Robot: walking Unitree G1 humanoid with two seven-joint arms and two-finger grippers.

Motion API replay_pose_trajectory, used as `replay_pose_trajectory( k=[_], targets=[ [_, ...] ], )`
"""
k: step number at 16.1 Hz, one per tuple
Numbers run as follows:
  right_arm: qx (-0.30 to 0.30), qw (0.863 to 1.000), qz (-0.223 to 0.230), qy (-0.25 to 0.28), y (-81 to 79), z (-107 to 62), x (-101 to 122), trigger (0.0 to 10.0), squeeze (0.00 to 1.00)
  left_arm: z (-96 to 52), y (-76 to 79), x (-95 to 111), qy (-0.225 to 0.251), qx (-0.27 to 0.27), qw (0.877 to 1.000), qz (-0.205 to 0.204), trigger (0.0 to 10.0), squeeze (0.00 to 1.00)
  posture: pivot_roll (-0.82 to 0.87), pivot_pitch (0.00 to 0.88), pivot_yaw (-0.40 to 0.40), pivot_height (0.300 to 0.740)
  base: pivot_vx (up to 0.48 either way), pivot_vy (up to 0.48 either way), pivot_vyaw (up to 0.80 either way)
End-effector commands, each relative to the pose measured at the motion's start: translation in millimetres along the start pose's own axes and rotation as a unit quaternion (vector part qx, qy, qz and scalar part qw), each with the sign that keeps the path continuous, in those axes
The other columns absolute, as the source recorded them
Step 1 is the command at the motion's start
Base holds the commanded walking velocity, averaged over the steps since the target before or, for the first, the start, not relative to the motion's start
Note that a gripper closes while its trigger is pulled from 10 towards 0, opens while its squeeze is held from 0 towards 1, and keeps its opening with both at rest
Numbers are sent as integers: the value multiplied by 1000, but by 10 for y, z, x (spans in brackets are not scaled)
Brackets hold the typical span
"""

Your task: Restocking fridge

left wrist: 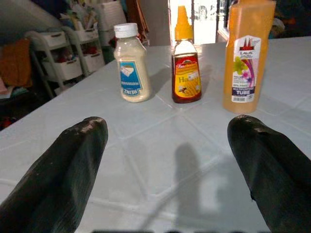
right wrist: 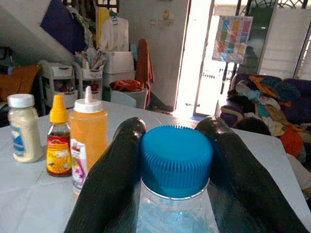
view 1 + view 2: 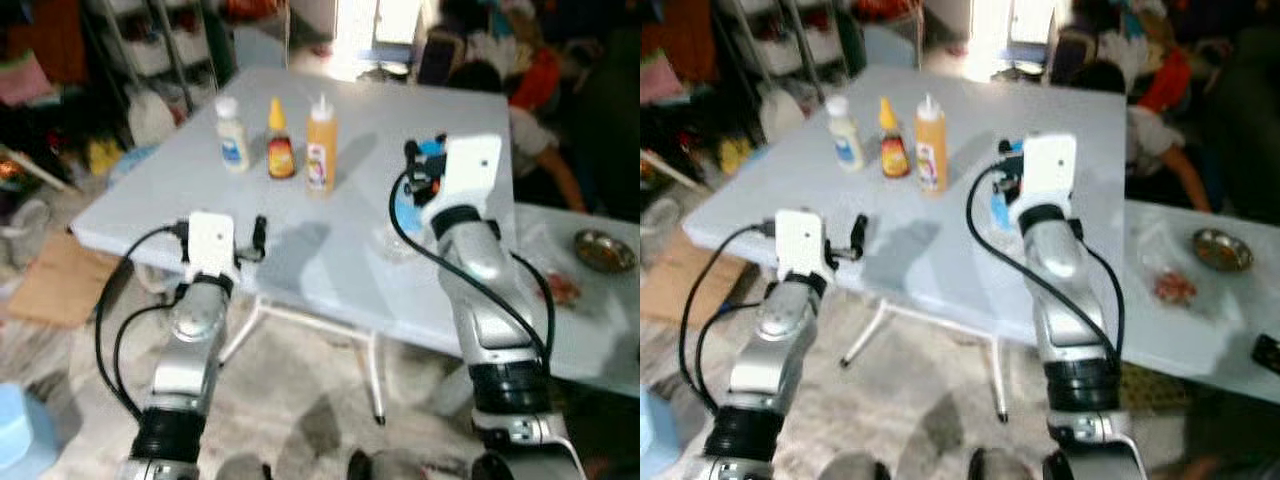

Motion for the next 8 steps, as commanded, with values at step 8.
replay_pose_trajectory(
  k=[8],
  targets=[
    [-30, 999, -15, 1, 107, -373, -2, 10000, 0, -297, 71, 43, -6, -39, 999, 8, 10000, 0, 0, 93, 103, 740, 0, 0, 57]
  ],
)
Point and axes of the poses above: a point about 5 cm out from each wrist's last joint towards the gripper, its own z axis pointing out of the wrist towards the gripper, its own x axis along the axis of the wrist's last joint, y = z × x, the point moved 1 cm from there along z, pointing out of the wrist towards the gripper, and after that the axes turned 9 degrees about -z, right-handed, at the moved point
